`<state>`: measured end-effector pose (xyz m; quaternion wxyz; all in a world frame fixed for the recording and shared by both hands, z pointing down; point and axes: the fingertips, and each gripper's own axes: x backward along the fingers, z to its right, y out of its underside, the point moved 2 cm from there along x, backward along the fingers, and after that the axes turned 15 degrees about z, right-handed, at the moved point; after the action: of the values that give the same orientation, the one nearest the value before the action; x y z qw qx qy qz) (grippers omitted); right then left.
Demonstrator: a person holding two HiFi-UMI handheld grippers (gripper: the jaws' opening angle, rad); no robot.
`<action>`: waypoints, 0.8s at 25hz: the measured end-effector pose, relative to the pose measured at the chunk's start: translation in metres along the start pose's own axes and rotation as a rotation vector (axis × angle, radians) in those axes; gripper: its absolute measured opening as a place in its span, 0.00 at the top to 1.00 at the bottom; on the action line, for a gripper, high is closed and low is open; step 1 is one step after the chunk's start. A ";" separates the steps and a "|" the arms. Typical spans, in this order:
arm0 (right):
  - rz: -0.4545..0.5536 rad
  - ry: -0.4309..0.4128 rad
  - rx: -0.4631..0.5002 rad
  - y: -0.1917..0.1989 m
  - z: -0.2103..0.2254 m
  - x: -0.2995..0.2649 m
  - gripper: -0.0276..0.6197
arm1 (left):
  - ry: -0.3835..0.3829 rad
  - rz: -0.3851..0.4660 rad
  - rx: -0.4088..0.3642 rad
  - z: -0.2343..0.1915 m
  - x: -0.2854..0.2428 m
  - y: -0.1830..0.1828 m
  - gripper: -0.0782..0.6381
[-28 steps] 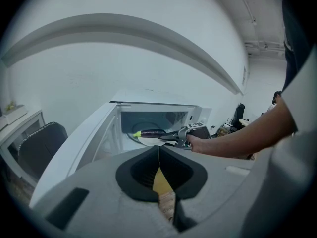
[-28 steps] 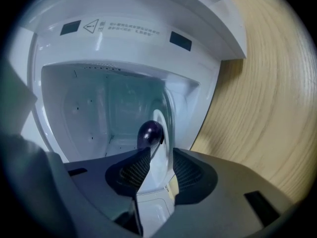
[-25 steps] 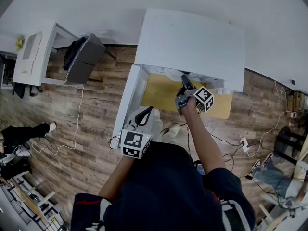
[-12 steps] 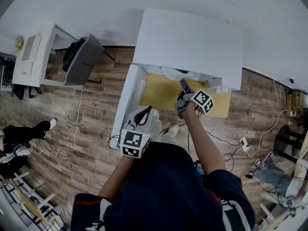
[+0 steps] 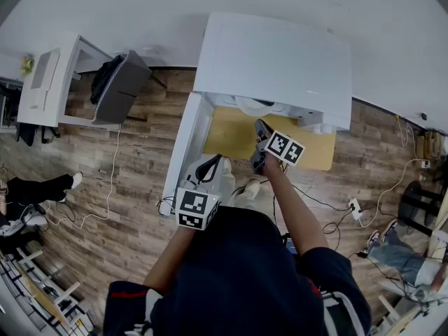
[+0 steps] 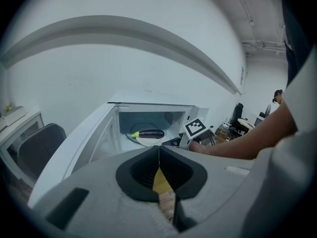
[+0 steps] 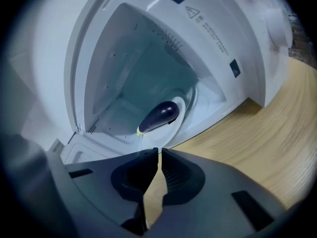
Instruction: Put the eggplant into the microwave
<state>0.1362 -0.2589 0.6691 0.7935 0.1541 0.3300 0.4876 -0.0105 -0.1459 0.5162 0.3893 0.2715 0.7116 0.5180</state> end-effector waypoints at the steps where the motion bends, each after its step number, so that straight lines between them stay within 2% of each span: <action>1: -0.015 -0.003 0.041 0.002 -0.002 -0.001 0.92 | -0.001 -0.001 0.001 -0.001 0.000 0.000 0.87; 6: -0.071 0.003 0.253 0.010 -0.007 -0.003 0.93 | -0.002 0.000 0.010 -0.002 0.000 0.001 0.87; 12: -0.109 0.015 0.426 0.016 -0.016 -0.009 0.94 | 0.001 -0.002 0.018 -0.007 0.002 0.002 0.87; 16: -0.126 0.020 0.491 0.019 -0.019 -0.013 0.94 | -0.002 -0.002 0.026 -0.012 0.002 0.003 0.87; 20: -0.127 0.034 0.507 0.018 -0.017 -0.017 0.94 | 0.000 -0.003 0.032 -0.014 0.001 0.004 0.87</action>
<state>0.1072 -0.2660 0.6731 0.7529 0.3187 0.4639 0.3411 -0.0230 -0.1507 0.5221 0.3857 0.2768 0.7201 0.5061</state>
